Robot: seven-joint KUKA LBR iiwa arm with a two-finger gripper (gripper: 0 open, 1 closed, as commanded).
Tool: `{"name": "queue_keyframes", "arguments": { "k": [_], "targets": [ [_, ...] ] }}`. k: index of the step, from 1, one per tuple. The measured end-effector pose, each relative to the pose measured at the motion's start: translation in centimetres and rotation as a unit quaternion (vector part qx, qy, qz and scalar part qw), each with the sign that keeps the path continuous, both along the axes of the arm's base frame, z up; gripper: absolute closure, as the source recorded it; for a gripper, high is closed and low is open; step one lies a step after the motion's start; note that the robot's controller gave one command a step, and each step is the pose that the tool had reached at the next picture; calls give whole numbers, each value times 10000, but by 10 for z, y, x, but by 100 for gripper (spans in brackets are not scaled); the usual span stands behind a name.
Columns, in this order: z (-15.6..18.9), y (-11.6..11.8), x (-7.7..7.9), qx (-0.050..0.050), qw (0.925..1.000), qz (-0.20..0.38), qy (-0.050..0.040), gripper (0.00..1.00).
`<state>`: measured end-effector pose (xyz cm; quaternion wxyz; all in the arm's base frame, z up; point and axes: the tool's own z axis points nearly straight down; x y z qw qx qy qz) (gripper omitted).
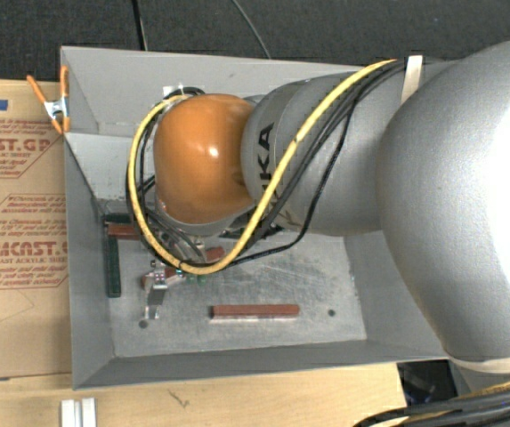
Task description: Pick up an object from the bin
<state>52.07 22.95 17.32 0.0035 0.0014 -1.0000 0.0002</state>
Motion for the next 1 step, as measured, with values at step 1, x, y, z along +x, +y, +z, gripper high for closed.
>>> {"name": "queue_keyframes", "arguments": {
  "k": [1],
  "targets": [
    [2,0,0,1,10000,1,-10,0]
  ]
}}
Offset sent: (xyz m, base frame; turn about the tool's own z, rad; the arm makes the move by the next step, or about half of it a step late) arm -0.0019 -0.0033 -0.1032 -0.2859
